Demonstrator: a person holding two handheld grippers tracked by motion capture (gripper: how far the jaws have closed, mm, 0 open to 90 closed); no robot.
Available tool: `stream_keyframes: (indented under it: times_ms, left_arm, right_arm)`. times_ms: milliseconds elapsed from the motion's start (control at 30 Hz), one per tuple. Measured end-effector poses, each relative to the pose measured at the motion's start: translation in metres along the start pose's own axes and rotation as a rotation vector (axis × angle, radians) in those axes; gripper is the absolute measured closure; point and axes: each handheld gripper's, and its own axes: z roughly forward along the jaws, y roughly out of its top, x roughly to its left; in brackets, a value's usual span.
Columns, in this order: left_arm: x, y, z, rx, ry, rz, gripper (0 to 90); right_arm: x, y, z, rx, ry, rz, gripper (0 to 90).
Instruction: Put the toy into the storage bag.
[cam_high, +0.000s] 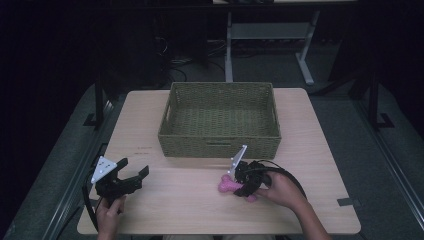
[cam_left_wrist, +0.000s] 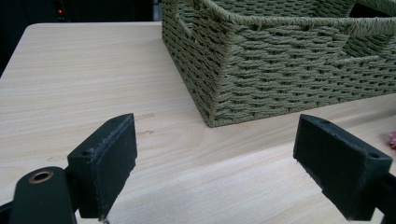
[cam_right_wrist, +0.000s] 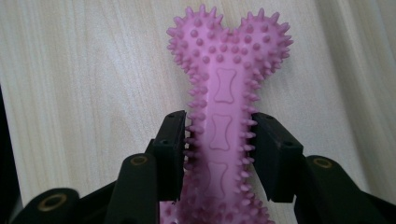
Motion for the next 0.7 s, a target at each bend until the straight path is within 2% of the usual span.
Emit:
stream_keyframes:
  times_ms: [467,700]
  left_arm:
    - [-0.001,0.000,0.001,0.001,-0.001,-0.001,13.0]
    - [0.000,0.000,0.000,-0.005,0.000,-0.009,13.0]
  right_arm:
    - [-0.003,-0.001,-0.003,-0.013,0.049,-0.017,58.1]
    - [-0.006,-0.001,-0.012,-0.056,0.083,-0.014,58.1]
